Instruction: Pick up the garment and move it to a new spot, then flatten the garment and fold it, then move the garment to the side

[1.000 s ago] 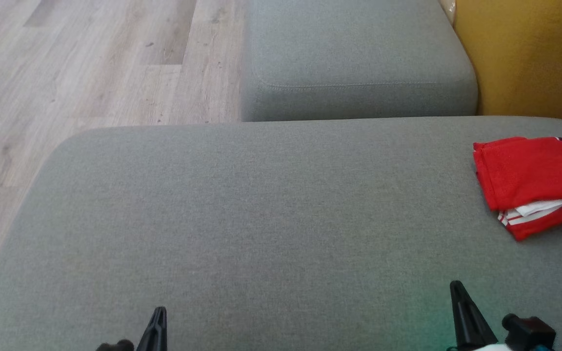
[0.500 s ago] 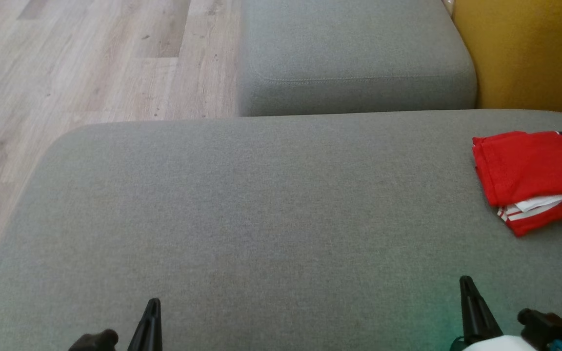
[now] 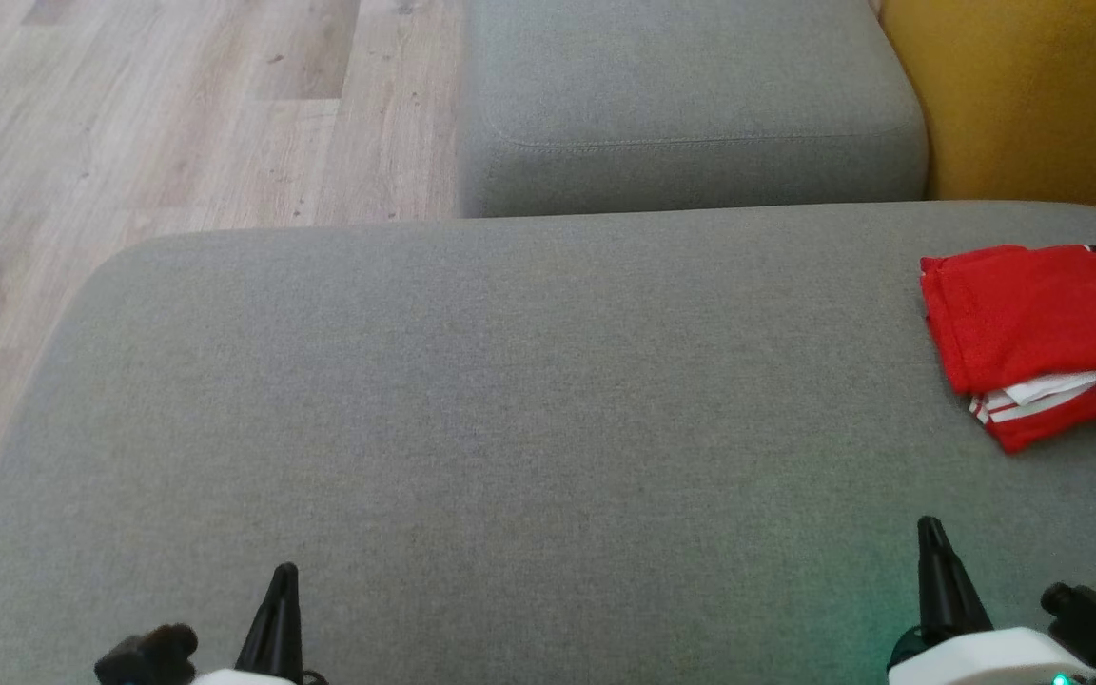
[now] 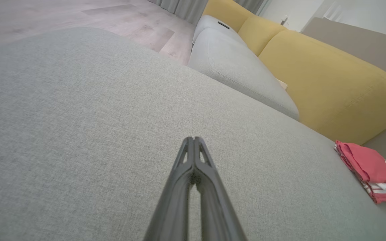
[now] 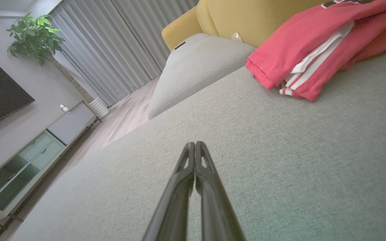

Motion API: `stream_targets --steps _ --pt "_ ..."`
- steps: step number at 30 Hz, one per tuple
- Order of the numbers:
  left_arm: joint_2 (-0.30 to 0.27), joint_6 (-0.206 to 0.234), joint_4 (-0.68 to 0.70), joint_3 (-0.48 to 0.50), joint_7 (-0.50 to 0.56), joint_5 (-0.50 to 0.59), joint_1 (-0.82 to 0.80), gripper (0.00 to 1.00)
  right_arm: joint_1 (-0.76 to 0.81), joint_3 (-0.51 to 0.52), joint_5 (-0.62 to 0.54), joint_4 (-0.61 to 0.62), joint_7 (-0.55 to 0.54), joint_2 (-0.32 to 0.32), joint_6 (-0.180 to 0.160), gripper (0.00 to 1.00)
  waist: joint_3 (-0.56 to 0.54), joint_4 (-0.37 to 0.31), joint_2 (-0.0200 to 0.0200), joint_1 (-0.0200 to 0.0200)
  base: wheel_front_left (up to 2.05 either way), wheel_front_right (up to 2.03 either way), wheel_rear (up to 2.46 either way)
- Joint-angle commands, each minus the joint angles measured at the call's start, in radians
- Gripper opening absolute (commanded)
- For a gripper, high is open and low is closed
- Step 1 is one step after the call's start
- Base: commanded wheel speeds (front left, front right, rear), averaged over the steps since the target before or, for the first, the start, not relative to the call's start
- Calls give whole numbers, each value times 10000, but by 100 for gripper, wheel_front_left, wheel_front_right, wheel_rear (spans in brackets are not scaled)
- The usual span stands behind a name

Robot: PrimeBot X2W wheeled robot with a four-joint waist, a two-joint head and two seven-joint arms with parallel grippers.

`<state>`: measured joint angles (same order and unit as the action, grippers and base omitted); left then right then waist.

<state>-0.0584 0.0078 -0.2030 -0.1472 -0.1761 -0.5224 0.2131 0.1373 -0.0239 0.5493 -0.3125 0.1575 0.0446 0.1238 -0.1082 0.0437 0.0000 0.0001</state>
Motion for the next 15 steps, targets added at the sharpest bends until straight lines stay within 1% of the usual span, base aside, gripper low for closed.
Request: stream_targets --steps 1,15 --pt "-105 -60 260 218 54 -303 -549 0 -578 32 312 378 -58 48 20 0 18 -7 0 -1 0 0 0" --pt "-132 -265 169 511 430 -1998 -949 0 -866 228 1910 425 -458 59 28 0 187 -74 0 -1 0 0 0"
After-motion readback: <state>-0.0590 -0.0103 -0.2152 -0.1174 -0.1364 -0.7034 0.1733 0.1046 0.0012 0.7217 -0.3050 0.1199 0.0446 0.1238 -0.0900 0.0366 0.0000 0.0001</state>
